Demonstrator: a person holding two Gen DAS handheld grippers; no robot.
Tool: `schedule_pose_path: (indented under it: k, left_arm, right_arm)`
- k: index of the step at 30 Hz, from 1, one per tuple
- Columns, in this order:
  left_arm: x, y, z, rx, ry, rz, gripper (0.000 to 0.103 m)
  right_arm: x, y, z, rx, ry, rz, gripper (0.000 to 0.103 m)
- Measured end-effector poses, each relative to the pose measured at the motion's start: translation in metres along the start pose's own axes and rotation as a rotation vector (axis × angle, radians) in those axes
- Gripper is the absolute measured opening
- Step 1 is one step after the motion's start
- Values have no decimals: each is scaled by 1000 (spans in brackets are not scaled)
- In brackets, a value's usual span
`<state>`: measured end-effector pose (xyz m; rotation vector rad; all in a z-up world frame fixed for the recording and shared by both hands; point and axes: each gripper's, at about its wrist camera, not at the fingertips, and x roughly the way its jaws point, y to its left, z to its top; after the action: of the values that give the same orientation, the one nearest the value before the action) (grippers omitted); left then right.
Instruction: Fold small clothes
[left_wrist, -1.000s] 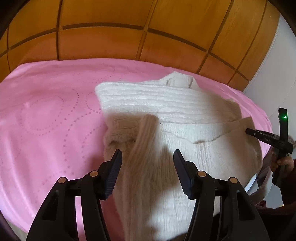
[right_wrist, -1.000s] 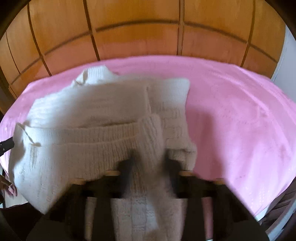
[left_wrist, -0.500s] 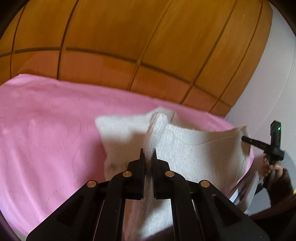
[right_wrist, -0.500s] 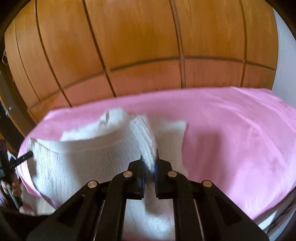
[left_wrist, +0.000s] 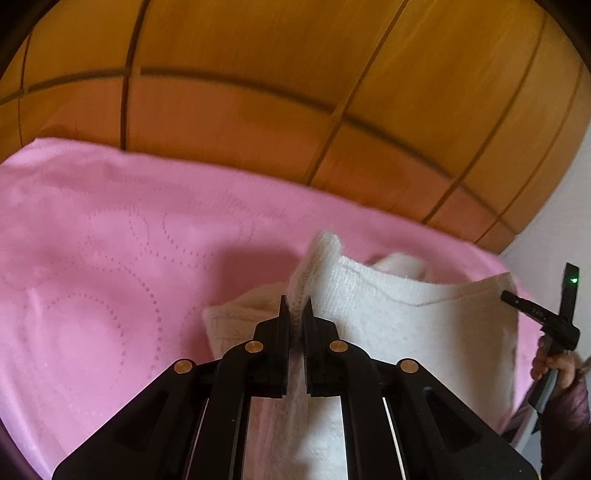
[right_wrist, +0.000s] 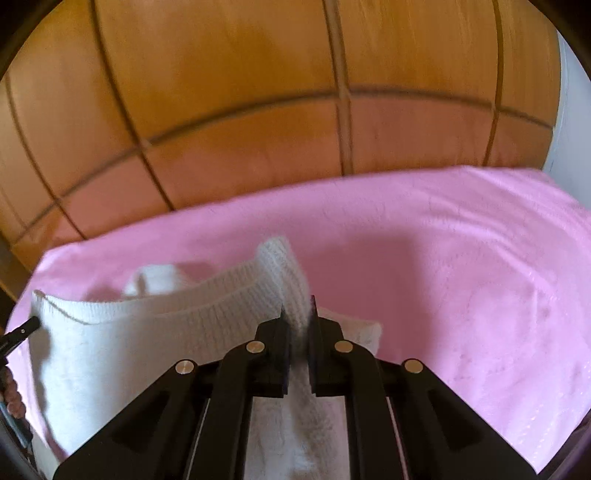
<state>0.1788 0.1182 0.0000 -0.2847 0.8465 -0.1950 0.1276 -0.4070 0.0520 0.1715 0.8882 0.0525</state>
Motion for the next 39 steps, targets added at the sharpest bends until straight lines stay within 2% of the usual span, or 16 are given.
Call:
schedule_pose_path:
  k: [4, 6, 7, 8, 11, 13, 15, 17, 21, 22, 23, 24, 25, 34, 36, 39]
  left_arm:
    - [23, -1, -1, 7, 61, 86, 6]
    - [22, -2, 0, 14, 59, 136, 6]
    - [17, -3, 0, 17, 42, 148, 12]
    - [9, -3, 0, 15, 20, 150, 26]
    - [-13, -12, -2, 18, -46, 61, 33]
    - [-17, -25, -4, 59, -43, 3, 33]
    - [-12, -38, -8, 94, -16, -46, 34]
    - [3, -54, -14, 132, 28, -70, 47]
    - [38, -65, -25, 151, 129, -72, 47]
    - [46, -63, -29, 139, 153, -74, 42]
    - [52, -62, -33, 136, 154, -64, 26]
    - [52, -64, -36, 140, 151, -63, 19]
    - [50, -62, -39, 136, 134, -77, 6]
    - [31, -73, -8, 143, -37, -62, 3]
    - [37, -74, -1, 137, -34, -40, 3]
    - [67, -75, -1, 158, 28, 46, 3]
  right_arm:
    - [27, -10, -5, 31, 50, -18, 9]
    - [25, -12, -5, 33, 41, -23, 22]
    - [21, -12, -7, 29, 27, -31, 38]
    - [15, -12, -6, 23, 5, -40, 42]
    - [-12, 0, -8, -2, -56, -14, 45]
    - [-22, 13, -11, -21, -60, 61, 47]
    - [-20, 37, -18, -62, -20, 152, 47]
    - [-8, 60, -24, -109, 29, 183, 47]
    - [22, 92, -36, -171, 127, 208, 41]
    - [30, 99, -39, -189, 147, 199, 32]
    - [35, 102, -41, -202, 155, 195, 21]
    - [37, 105, -42, -212, 159, 202, 14]
    - [37, 107, -42, -216, 162, 215, 5]
    - [3, 110, -16, -216, 10, 205, 3]
    - [9, 112, -10, -211, -2, 183, 3]
    - [47, 119, -12, -218, 51, 119, 3]
